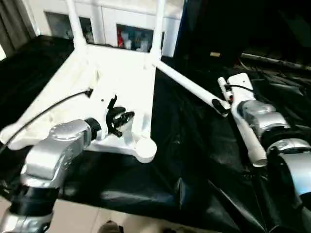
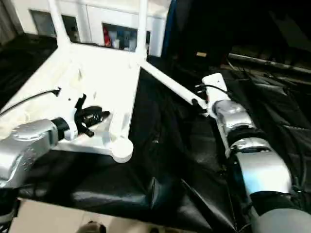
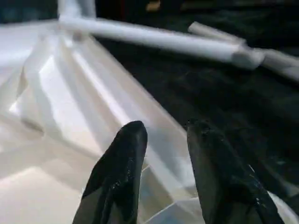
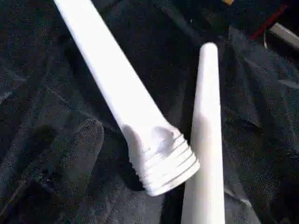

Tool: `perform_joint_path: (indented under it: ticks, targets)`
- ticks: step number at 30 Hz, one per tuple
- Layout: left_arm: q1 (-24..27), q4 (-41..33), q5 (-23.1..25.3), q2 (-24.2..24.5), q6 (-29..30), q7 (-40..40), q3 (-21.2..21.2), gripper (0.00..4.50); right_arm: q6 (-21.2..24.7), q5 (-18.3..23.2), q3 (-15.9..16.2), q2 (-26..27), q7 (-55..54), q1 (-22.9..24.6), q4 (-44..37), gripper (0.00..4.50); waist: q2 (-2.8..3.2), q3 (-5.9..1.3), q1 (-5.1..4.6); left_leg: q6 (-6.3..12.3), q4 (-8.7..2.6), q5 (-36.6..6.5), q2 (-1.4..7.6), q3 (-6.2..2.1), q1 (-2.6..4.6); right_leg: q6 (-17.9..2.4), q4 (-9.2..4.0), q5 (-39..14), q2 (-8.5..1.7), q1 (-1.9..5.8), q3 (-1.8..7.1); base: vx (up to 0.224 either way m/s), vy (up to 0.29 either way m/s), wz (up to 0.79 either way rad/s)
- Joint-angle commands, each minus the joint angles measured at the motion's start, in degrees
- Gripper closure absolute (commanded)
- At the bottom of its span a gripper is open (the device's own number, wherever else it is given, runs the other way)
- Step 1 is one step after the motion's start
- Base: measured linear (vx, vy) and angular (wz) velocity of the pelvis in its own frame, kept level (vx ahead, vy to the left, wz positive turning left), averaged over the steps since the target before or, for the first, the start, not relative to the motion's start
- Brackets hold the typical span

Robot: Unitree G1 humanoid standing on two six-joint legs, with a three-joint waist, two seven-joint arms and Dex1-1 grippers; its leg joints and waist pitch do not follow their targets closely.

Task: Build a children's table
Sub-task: Pick table leg

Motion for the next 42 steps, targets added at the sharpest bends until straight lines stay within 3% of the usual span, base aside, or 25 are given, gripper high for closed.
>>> perform_joint_path:
  ticks: [1,2,3,4,5,7,8,10,11,12,14,15,16,17,19,20,21,24,30,32,34,42]
  targets:
    - [1.2,-5.0,-1.9,1.2,0.0,-1.9,1.1,2.77,0.2,0.4,-1.3,-1.0,0.8,-1.8,1.1,0.03,0.63,-1.97,-0.40,-0.70,-4.63,-18.1,2.54,-1.13,0.95,-7.3,-4.90,-23.3,-4.43,1.65,2.96,0.000,0.000,0.00]
    - [1.9,-7.9,-3.1,2.1,1.3,-2.4,2.0,2.77,0.3,0.4,-1.6,-1.3,0.4,-2.1,1.4,0.03,0.47,-1.62,-0.43,-0.63,-4.74,-17.9,2.53,-1.17,0.98,-7.4,-4.96,-23.2,-4.45,1.60,2.96,0.000,0.000,0.00]
    - [2.3,-10.2,-4.2,2.9,2.9,-2.7,3.1,2.77,0.1,0.2,-1.7,-1.4,-0.2,-2.4,1.6,0.03,0.67,-1.04,-0.25,-0.52,-4.67,-16.5,2.44,-1.21,0.71,-8.0,-4.64,-21.2,-4.57,1.59,3.09,0.000,0.000,0.00]
    - [2.5,-11.8,-5.0,3.6,4.2,-2.7,3.8,2.77,0.0,0.0,-1.7,-1.5,-0.5,-2.5,1.7,0.03,0.80,-0.43,-0.07,-0.06,-4.52,-12.7,2.32,-1.14,0.28,-9.1,-4.15,-16.2,-4.56,1.51,3.19,0.000,0.000,0.00]
    - [2.5,-11.8,-5.0,3.6,4.2,-2.7,3.8,2.77,0.0,0.0,-1.7,-1.5,-0.5,-2.5,1.7,0.03,0.77,-0.34,-0.12,0.27,-4.42,-11.7,2.33,-0.97,0.28,-9.7,-4.04,-14.4,-4.33,1.46,3.22,0.000,0.000,0.00]
    - [3.0,-15.4,-6.4,5.5,6.9,-3.0,5.7,2.77,-0.5,-0.4,-1.8,-1.6,-0.9,-2.8,1.8,0.03,0.68,0.93,-0.04,1.06,-4.36,-10.2,2.29,-0.93,0.35,-10.6,-3.83,-13.0,-4.54,1.46,3.31,0.000,0.000,0.00]
    - [3.1,-16.3,-6.9,6.2,7.8,-3.1,6.4,2.77,-0.3,-0.2,-2.1,-1.5,-0.8,-3.0,1.9,0.03,0.59,1.00,-0.02,1.43,-4.26,-8.9,2.21,-0.90,0.30,-10.9,-3.73,-11.9,-4.49,1.54,3.27,0.000,0.000,0.00]
    - [3.3,-18.7,-8.4,8.0,10.3,-3.4,8.4,2.77,-0.1,0.1,-2.7,-1.4,-0.7,-3.4,2.1,0.03,0.68,1.95,0.22,3.32,-3.96,-2.0,2.13,-0.80,-0.20,-13.1,-2.66,-2.6,-4.23,1.55,3.29,0.000,0.000,0.00]
    - [3.4,-20.3,-9.5,9.6,11.9,-3.9,9.8,2.77,0.1,-0.1,-2.9,-1.3,-0.1,-3.7,2.2,0.03,0.96,2.61,0.19,3.89,-3.92,-2.0,2.11,-0.74,-0.16,-14.2,-2.58,-1.5,-4.16,1.41,3.30,0.000,0.000,0.00]
    - [3.4,-20.3,-9.5,9.6,11.9,-3.9,9.8,2.77,0.1,-0.1,-2.9,-1.3,-0.1,-3.7,2.2,0.03,0.96,2.61,0.19,3.89,-3.92,-2.0,2.11,-0.74,-0.16,-14.2,-2.58,-1.5,-4.16,1.41,3.30,0.000,0.000,0.00]
    - [3.5,-21.2,-10.3,10.7,12.9,-4.0,10.6,2.77,0.5,-0.2,-3.0,-1.2,0.6,-4.0,2.4,0.03,0.85,3.88,0.13,4.62,-3.97,-1.5,2.30,-0.67,-0.16,-15.6,-2.54,-0.8,-4.50,1.58,3.47,0.000,0.000,0.00]
    - [3.7,-22.2,-10.8,10.9,13.8,-3.8,11.1,2.77,0.7,-0.1,-3.1,-1.3,1.1,-4.1,2.4,0.03,1.41,4.02,0.26,4.58,-3.96,-1.5,2.37,-0.72,-0.03,-15.8,-2.44,-0.7,-4.60,1.50,3.53,0.000,0.000,0.00]
    - [3.1,-23.7,-12.2,10.9,15.7,-3.4,11.7,2.77,1.3,-0.4,-2.8,-1.9,2.8,-4.7,2.4,0.03,0.89,4.14,-0.09,4.53,-3.97,-1.3,2.49,-0.60,0.04,-16.5,-2.39,-0.3,-4.60,1.71,3.53,0.000,0.000,0.00]
    - [3.1,-23.8,-12.3,10.9,15.8,-3.4,11.7,2.77,1.4,-0.4,-2.8,-1.9,2.9,-4.7,2.4,0.03,0.99,4.39,-0.05,4.53,-3.99,-1.3,2.55,-0.65,0.03,-16.7,-2.39,-0.5,-4.63,1.69,3.52,0.000,0.000,0.00]
    - [2.7,-24.4,-13.6,10.5,16.4,-3.5,12.1,2.77,1.4,-0.7,-2.1,-2.3,5.5,-5.3,2.3,0.03,0.50,4.88,-0.25,4.54,-4.09,-2.2,2.58,-0.47,0.08,-16.8,-2.68,-2.7,-4.93,1.84,3.73,0.000,0.000,0.00]
    - [2.8,-24.6,-13.8,10.5,16.4,-3.5,12.1,2.77,1.4,-1.0,-1.7,-2.5,7.5,-5.6,2.1,0.03,0.24,4.83,-0.37,4.48,-4.12,-2.5,2.58,-0.42,0.12,-16.7,-2.81,-3.6,-4.93,1.93,3.74,0.000,0.000,0.00]
    - [2.7,-24.8,-13.9,10.6,16.7,-3.1,12.0,2.77,1.1,-1.8,-0.9,-3.0,10.7,-6.1,1.9,0.03,0.43,4.99,-0.41,4.19,-4.18,-3.5,2.68,-0.50,0.19,-16.4,-3.01,-5.6,-5.13,1.93,3.78,0.000,0.000,0.00]
    - [2.7,-24.7,-14.1,10.2,16.7,-2.6,12.0,2.77,0.6,-2.6,-0.2,-3.5,13.5,-6.5,1.6,0.03,0.29,4.96,-0.73,4.18,-4.11,-2.3,2.79,-0.47,0.23,-16.4,-2.87,-5.2,-5.15,2.01,3.85,0.000,0.000,0.00]
    - [2.7,-24.0,-13.6,9.8,16.0,-2.1,10.6,2.77,0.9,-3.6,1.0,-3.6,17.0,-6.0,1.3,0.19,0.68,4.52,-1.30,5.19,-3.84,-0.3,2.88,-0.46,0.32,-18.6,-2.54,-2.2,-5.23,2.23,3.88,0.000,0.000,0.00]
    - [2.5,-23.9,-13.7,9.8,16.0,-2.0,10.2,2.77,1.1,-3.9,1.4,-3.7,17.3,-5.5,1.4,0.19,0.51,4.53,-1.37,5.23,-3.86,-0.9,2.89,-0.41,0.41,-18.9,-2.64,-3.1,-5.27,2.26,3.91,0.000,0.000,0.00]
    - [2.2,-23.5,-13.9,10.0,15.8,-1.9,9.8,2.77,1.2,-4.0,1.1,-3.7,18.1,-5.1,1.5,0.54,0.57,4.41,-1.38,4.99,-3.83,-1.0,2.93,-0.41,0.48,-19.0,-2.59,-3.4,-5.28,2.28,3.92,0.000,0.000,0.00]
    - [1.5,-22.4,-13.4,9.2,15.2,-1.4,8.5,2.77,1.6,-3.4,0.6,-3.3,19.3,-5.2,1.3,1.11,0.63,3.42,-1.43,6.03,-3.39,1.5,2.88,-0.33,0.51,-20.2,-2.00,0.5,-5.12,2.54,3.89,0.000,0.000,0.00]
